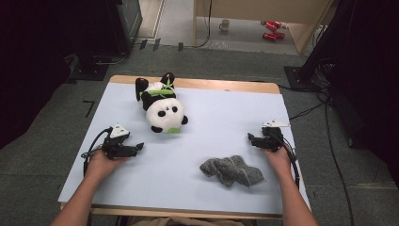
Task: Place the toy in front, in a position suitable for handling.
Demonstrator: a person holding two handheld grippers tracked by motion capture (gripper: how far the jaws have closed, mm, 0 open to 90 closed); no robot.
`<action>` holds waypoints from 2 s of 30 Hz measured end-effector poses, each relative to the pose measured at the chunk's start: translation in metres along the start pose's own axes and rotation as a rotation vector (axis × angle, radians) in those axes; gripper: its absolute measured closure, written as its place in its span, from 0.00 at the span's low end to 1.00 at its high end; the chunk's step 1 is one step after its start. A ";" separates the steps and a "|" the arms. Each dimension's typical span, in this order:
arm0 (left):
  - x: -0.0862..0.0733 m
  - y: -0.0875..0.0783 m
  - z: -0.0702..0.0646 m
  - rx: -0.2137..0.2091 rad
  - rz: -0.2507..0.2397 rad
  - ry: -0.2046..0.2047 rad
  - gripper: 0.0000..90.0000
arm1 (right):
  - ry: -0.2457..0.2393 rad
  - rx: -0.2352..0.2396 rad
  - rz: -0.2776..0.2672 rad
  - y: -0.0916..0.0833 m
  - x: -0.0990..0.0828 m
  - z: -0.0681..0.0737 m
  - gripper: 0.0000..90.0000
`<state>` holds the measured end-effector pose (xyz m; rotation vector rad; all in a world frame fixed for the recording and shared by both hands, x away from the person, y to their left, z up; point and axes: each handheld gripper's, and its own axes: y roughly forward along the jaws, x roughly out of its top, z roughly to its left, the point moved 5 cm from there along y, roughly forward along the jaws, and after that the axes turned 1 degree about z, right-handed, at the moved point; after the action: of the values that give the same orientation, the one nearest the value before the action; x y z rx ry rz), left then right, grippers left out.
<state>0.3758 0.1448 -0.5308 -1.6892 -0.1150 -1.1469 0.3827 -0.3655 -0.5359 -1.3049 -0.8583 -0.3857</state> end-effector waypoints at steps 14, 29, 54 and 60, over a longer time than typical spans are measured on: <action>0.007 -0.004 0.000 -0.061 0.014 -0.110 0.33 | 0.010 -0.015 0.003 0.000 0.000 -0.001 0.28; 0.047 -0.019 -0.005 -0.119 -0.019 -0.056 0.39 | 0.017 -0.020 0.008 0.001 0.000 -0.001 0.27; 0.117 -0.013 0.027 -0.123 -0.031 -0.066 0.47 | 0.047 -0.049 0.015 0.000 0.000 0.002 0.28; 0.129 -0.010 0.037 -0.115 -0.045 -0.083 0.47 | 0.053 -0.051 0.008 -0.001 -0.001 0.002 0.28</action>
<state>0.4623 0.1224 -0.4305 -1.8449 -0.1415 -1.1356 0.3812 -0.3638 -0.5361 -1.3390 -0.8030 -0.4368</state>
